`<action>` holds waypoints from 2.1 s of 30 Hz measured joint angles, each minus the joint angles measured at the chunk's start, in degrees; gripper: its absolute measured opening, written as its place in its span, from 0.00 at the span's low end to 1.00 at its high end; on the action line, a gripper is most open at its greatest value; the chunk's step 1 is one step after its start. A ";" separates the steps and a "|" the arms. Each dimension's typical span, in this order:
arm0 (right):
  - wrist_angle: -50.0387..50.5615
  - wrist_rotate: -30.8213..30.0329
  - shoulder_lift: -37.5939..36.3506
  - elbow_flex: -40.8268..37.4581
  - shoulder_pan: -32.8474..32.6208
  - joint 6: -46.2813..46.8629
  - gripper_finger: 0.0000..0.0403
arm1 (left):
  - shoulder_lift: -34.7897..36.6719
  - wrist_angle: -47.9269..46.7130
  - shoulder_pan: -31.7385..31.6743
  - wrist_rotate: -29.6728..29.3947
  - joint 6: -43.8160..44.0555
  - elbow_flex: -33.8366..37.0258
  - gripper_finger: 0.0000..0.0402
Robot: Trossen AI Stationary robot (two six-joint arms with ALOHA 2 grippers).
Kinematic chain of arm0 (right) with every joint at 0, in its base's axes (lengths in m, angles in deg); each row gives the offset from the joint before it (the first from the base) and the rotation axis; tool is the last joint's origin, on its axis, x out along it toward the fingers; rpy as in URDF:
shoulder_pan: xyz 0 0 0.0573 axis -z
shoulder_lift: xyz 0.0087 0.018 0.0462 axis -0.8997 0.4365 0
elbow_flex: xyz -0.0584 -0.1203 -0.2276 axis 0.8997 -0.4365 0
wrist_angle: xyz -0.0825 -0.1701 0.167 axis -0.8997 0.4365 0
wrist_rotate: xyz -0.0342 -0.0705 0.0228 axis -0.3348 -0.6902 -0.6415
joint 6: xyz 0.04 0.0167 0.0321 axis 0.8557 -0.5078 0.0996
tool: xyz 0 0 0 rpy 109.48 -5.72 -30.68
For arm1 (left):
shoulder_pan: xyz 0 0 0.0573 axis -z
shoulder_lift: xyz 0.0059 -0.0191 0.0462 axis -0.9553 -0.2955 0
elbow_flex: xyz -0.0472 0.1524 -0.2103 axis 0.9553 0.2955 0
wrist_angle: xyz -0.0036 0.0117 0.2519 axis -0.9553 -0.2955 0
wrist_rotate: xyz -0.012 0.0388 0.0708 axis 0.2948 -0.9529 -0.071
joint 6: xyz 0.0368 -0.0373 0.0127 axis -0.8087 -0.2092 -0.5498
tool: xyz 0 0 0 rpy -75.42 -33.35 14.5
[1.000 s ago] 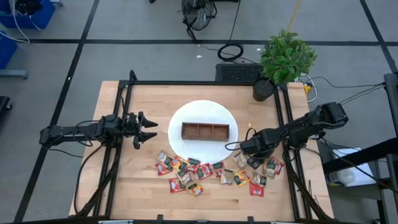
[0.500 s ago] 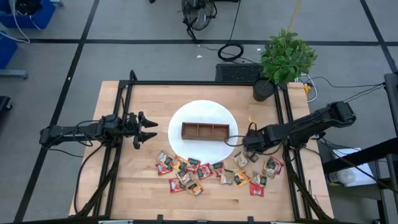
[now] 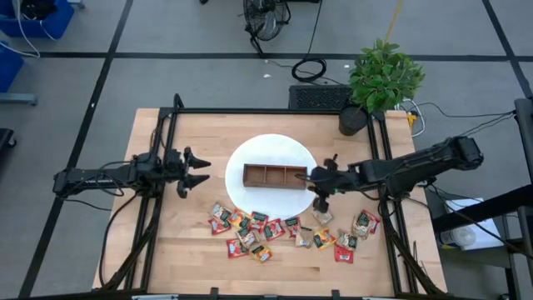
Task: Pick & Place Tea
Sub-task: Put the yellow tea bag into the right section of the wooden organizer
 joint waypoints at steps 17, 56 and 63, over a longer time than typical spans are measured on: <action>-21.17 -3.38 6.51 0.01 7.14 -18.94 0.01 | -0.34 2.98 -0.02 -5.08 -1.88 -0.02 0.63; -41.31 8.80 8.87 -12.28 14.72 -16.78 0.01 | -1.44 1.83 0.00 -6.18 -3.41 0.00 0.63; -41.29 8.81 8.87 -12.28 14.72 -16.78 0.01 | -1.44 1.72 -0.02 -6.17 -3.39 0.00 0.63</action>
